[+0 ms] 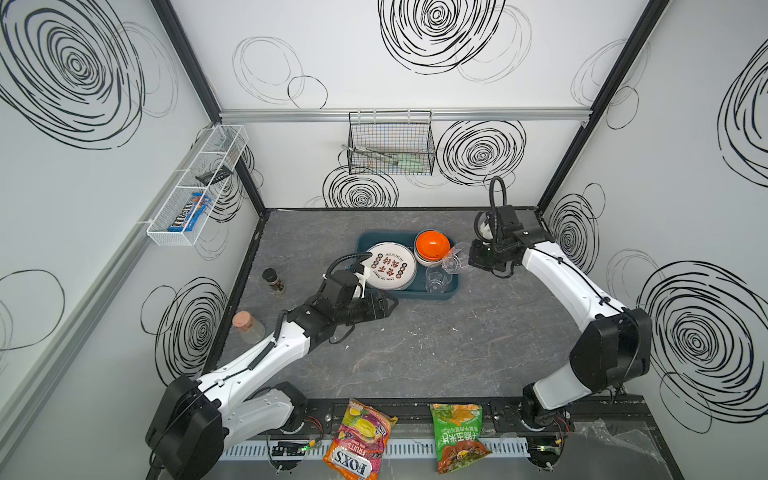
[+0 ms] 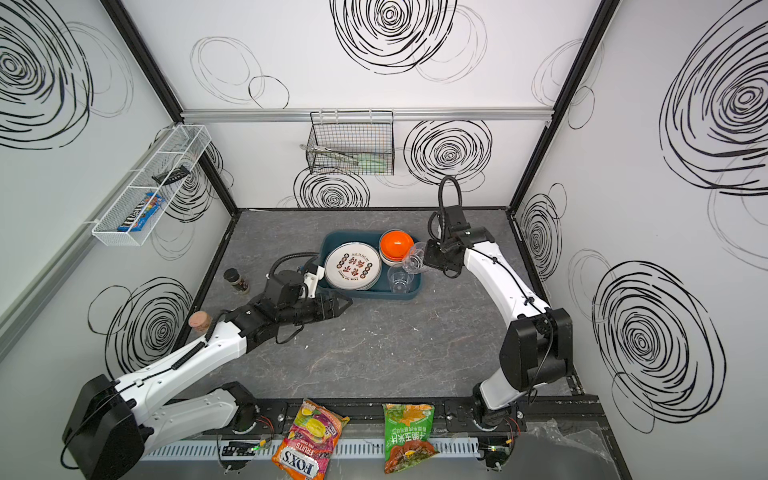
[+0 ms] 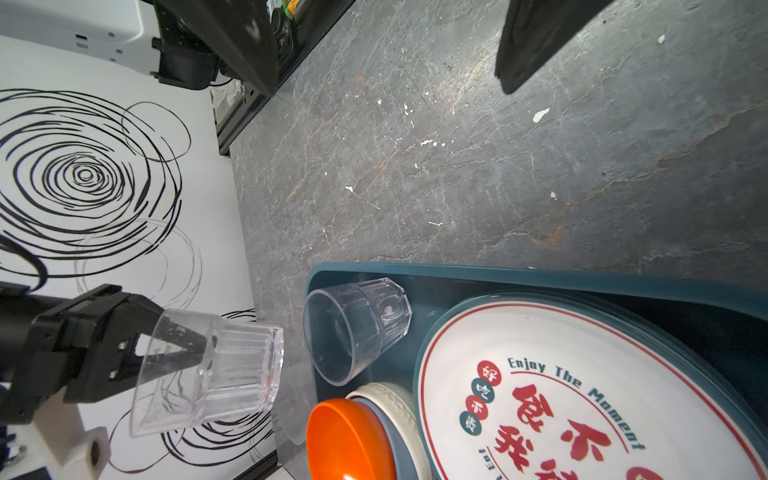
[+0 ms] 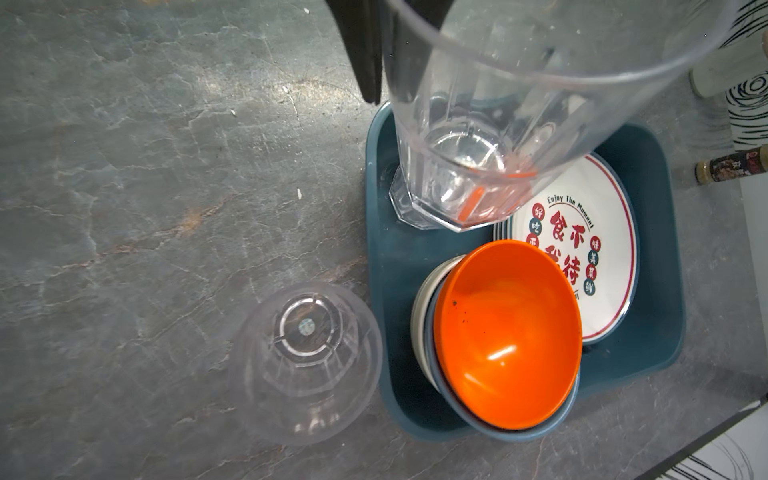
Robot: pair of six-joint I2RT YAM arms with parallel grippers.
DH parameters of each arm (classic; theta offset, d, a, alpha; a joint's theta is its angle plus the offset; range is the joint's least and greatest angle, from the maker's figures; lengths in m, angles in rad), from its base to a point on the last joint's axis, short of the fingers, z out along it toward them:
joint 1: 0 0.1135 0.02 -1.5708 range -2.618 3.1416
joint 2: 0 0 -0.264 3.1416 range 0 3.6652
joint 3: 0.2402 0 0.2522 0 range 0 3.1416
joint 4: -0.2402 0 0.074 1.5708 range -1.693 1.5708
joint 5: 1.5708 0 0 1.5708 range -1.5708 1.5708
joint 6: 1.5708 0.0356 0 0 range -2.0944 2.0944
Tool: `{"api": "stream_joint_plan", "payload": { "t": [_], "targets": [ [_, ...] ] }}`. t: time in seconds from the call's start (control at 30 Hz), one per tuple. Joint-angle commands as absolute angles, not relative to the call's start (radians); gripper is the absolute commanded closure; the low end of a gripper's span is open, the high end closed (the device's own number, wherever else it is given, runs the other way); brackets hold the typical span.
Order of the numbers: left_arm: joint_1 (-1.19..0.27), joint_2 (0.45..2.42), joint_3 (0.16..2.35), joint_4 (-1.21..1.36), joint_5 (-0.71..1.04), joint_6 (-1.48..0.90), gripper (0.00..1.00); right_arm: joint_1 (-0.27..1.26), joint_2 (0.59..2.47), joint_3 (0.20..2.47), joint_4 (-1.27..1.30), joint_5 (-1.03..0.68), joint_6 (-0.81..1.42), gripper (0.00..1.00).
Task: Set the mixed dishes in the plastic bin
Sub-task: 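Grasp a clear cup with the right gripper and lift it, then lower the clear cup into the bin beside the orange bowl and open the right gripper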
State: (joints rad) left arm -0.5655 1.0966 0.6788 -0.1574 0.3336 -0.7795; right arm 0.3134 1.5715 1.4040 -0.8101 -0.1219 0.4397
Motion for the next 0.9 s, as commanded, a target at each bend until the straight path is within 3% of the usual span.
{"api": "stream_joint_plan", "payload": {
  "t": [0.0,0.87],
  "targets": [
    [-0.549,1.074,0.67,-0.128,0.35,-0.785,0.14,0.349,1.608,1.476,-0.876,-0.1,0.415,0.99],
    [-0.531,1.062,0.641,-0.119,0.357,-0.8,0.14,0.459,1.771,1.644,-0.997,0.02,0.379,0.98]
  ]
}}
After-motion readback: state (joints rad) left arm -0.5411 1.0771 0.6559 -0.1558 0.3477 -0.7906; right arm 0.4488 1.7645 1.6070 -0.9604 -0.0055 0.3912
